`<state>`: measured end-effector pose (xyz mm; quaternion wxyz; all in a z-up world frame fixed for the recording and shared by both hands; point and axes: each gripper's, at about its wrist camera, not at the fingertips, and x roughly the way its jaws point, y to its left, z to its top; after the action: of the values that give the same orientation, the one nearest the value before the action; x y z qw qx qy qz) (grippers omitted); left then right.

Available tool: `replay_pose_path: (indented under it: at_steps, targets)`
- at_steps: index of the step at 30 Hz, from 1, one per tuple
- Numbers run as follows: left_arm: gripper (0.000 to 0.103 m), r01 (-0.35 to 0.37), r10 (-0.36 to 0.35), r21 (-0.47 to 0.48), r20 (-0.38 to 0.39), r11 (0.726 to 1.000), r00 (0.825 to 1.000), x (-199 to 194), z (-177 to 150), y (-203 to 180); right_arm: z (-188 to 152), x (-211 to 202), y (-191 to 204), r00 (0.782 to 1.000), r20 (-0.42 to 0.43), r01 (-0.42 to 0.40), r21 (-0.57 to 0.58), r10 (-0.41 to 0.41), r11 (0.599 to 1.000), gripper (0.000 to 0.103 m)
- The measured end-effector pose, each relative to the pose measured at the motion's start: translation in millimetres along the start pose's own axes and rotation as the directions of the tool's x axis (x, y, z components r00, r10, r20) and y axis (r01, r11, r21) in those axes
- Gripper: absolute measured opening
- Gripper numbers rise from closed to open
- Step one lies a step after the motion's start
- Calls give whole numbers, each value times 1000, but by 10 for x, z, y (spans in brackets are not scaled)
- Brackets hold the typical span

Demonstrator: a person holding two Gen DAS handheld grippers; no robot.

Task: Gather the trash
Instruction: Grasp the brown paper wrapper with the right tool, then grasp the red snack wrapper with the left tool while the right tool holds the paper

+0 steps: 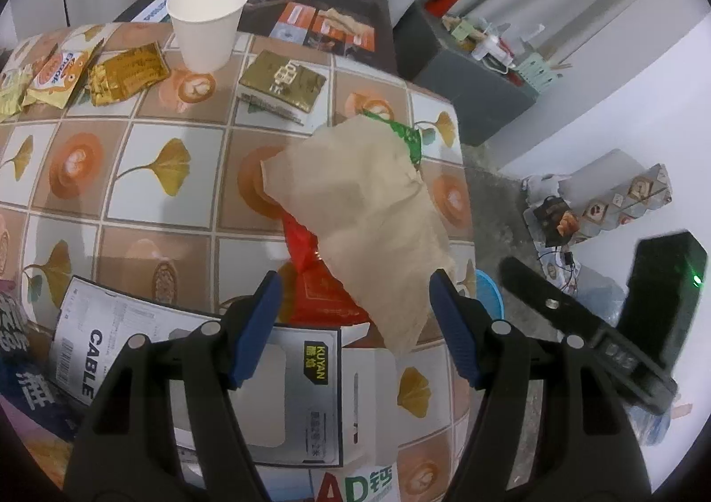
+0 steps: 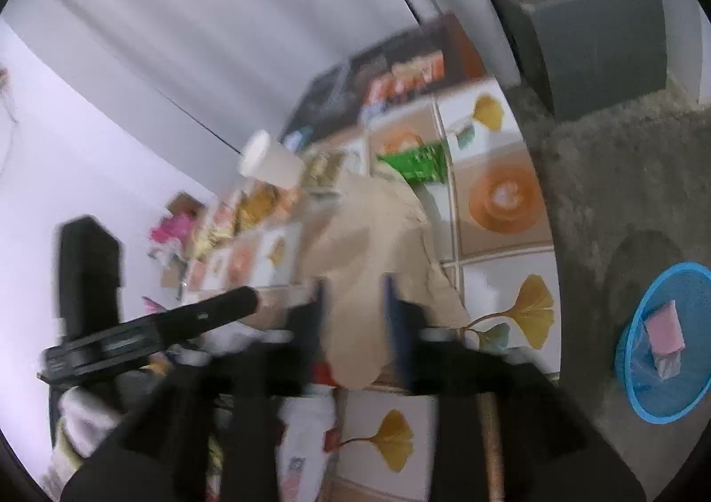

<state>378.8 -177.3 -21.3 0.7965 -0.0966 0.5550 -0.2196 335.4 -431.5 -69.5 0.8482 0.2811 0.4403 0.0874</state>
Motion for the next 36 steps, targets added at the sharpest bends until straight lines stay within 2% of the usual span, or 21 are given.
replay_pose_path:
  at_steps: [9,11,13,14,15,17,21,24,28,32,36]
  targets:
    - [65,-15,15,-4,-25,1000,1000,78,-11,44,250,606,-21,991,-86,99,-43,-102,994,43]
    - [65,-14,14,-9,-26,1000,1000,76,-17,78,252,683,11,988,-97,112,-70,-118,991,41]
    - [65,-14,14,-10,-27,1000,1000,78,-24,102,236,713,50,987,-101,119,-95,-128,988,16]
    - [65,-14,14,-11,-28,1000,1000,76,-25,113,230,715,77,987,-100,112,-103,-122,988,10]
    - [65,-14,13,-13,-29,1000,999,74,-28,124,225,699,105,989,-93,107,-112,-117,988,5]
    - [65,-12,12,-15,-27,1000,1000,57,-37,133,231,626,176,992,-56,107,-142,-116,984,4]
    - [65,-6,6,-18,-15,1000,1000,-10,-44,144,303,351,314,999,31,38,-141,-34,989,3]
    - [65,-4,4,-10,-5,1000,1000,-67,-53,127,385,64,359,992,105,-57,-107,69,993,3]
    - [64,-2,2,3,4,1000,1000,-123,-63,86,444,-351,298,961,195,-189,-48,194,981,3]
    - [65,1,-1,20,-11,1000,1000,-97,-48,16,354,-728,158,931,272,-248,-15,243,969,3]
    - [65,-12,12,6,-42,1000,999,43,37,36,162,-1056,-28,916,319,-259,1,245,966,3]
